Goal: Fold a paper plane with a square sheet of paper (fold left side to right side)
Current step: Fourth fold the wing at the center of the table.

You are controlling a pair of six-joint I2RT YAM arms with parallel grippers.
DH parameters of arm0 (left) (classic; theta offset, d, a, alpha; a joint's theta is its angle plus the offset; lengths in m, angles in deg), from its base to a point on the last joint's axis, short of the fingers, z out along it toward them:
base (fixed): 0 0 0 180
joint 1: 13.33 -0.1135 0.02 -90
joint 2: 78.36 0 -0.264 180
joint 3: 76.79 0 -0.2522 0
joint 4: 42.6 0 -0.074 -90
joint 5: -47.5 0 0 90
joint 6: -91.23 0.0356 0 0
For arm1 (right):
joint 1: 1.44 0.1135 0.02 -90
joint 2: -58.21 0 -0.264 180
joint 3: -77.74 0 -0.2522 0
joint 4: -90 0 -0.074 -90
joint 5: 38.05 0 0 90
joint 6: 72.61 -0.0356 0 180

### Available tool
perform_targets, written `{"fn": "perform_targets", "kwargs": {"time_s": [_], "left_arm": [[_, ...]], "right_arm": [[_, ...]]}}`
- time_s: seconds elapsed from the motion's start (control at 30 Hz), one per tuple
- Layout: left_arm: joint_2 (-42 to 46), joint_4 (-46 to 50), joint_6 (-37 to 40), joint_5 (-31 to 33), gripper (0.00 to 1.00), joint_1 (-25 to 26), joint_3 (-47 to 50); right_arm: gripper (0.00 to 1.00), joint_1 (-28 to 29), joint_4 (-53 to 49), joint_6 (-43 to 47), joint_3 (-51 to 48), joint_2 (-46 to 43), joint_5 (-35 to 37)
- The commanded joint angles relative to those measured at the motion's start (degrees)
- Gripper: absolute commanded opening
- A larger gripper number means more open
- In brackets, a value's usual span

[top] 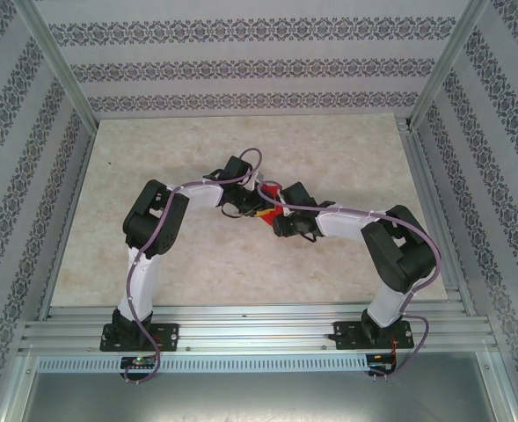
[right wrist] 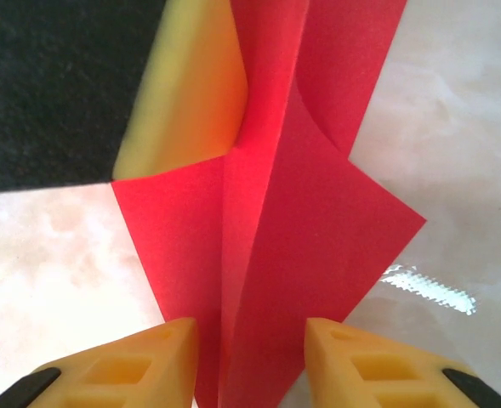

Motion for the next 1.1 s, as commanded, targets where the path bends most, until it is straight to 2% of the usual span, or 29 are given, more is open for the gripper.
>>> {"fn": "perform_targets", "kwargs": {"time_s": [0.0,0.27,0.4,0.53,1.07], "left_arm": [[-0.57,2.84,1.18,3.1,0.32,-0.09,1.03],[-0.64,2.84,1.29,3.02,0.32,-0.12,1.0],[-0.54,3.01,1.37,2.97,0.32,-0.06,0.95],[0.02,2.93,1.54,3.02,0.32,-0.13,1.33],[0.63,2.97,1.74,2.97,0.37,-0.26,1.81]], "right_arm": [[0.35,0.73,0.29,0.97,1.07,0.58,0.99],[0.23,0.76,0.01,1.21,1.59,0.75,0.28],[0.09,0.6,0.17,1.19,1.76,0.84,-0.21],[0.0,-0.07,0.84,0.99,1.56,0.89,-2.21],[0.0,-7.29,11.25,-4.7,-4.27,1.89,-18.25]]}}
